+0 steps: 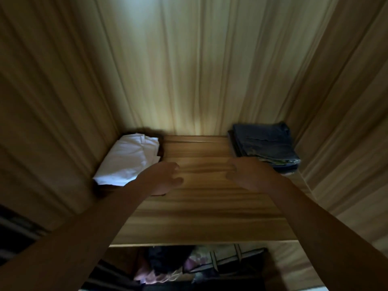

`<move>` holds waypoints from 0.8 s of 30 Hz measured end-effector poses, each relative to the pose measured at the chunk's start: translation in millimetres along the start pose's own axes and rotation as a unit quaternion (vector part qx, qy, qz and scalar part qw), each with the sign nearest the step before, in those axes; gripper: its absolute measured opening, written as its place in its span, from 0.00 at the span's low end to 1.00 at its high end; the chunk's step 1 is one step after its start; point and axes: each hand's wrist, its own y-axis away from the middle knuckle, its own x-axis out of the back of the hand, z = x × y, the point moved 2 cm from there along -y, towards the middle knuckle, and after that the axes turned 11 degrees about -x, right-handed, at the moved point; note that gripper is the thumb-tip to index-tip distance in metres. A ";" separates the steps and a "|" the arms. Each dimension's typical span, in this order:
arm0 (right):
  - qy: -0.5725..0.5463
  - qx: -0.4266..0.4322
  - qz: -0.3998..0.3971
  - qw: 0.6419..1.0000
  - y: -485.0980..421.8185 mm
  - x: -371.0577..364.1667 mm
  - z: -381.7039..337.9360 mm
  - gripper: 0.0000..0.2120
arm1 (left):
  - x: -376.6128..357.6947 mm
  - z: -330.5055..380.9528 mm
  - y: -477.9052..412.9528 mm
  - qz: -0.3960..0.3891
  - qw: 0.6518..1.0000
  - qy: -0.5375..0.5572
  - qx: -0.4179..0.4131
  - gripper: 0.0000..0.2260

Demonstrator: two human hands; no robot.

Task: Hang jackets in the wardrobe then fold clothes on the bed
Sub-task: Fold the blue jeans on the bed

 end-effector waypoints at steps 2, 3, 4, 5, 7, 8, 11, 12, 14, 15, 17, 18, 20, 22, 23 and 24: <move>0.015 0.006 -0.002 1.000 23.5 -2.9 -15.5 0.28 | 2.8 -5.3 26.9 0.022 1.000 0.014 0.007 0.22; 0.016 0.004 -0.006 1.000 35.1 -5.5 -22.3 0.29 | 3.8 -8.1 40.9 0.031 0.999 0.021 0.008 0.21; 0.013 0.007 -0.006 1.000 47.9 -8.1 -30.0 0.29 | 3.8 -10.3 56.9 0.036 0.999 0.027 0.007 0.21; 0.008 0.007 -0.009 1.000 59.6 -12.3 -36.0 0.30 | 2.5 -12.5 75.4 0.035 0.999 0.035 0.015 0.23; 0.001 0.007 -0.011 1.000 81.1 -25.3 -47.0 0.30 | -5.4 -21.5 111.0 0.048 0.997 0.051 0.012 0.35; 0.007 0.009 -0.011 1.000 92.3 -34.2 -53.4 0.30 | -11.5 -27.2 130.8 0.058 0.996 0.061 0.011 0.38; 0.012 0.027 -0.018 0.999 128.6 -66.0 -75.3 0.25 | -32.0 -42.6 203.1 0.064 0.993 0.082 0.051 0.30; -0.012 0.032 -0.026 0.999 141.6 -77.5 -84.7 0.24 | -39.0 -47.9 228.4 0.065 0.993 0.085 0.056 0.27; -0.020 0.048 -0.028 0.998 167.9 -100.2 -105.3 0.21 | -49.9 -62.5 281.1 0.077 0.990 0.090 0.078 0.22; -0.004 0.058 -0.029 0.998 181.1 -109.9 -117.8 0.20 | -53.8 -69.8 309.3 0.083 0.988 0.088 0.092 0.21; 0.023 0.080 -0.027 0.996 207.0 -128.1 -146.9 0.22 | -59.9 -89.2 363.4 0.081 0.987 0.064 0.126 0.23; 0.038 0.101 -0.022 0.994 221.7 -134.4 -164.9 0.21 | -62.1 -100.5 388.8 0.076 0.985 0.052 0.144 0.25; 0.061 0.156 -0.011 0.986 250.3 -145.3 -204.4 0.18 | -63.2 -123.2 442.4 0.085 0.979 0.045 0.179 0.26; 0.076 0.193 -0.009 0.978 271.9 -154.6 -243.9 0.18 | -60.0 -145.9 494.8 0.105 0.969 0.043 0.219 0.26; 0.088 0.212 -0.005 0.973 279.9 -159.9 -263.8 0.19 | -57.9 -156.8 521.5 0.115 0.963 0.045 0.241 0.25; 0.101 0.231 -0.001 0.968 287.3 -165.6 -284.2 0.20 | -56.1 -168.8 547.4 0.124 0.955 0.049 0.264 0.25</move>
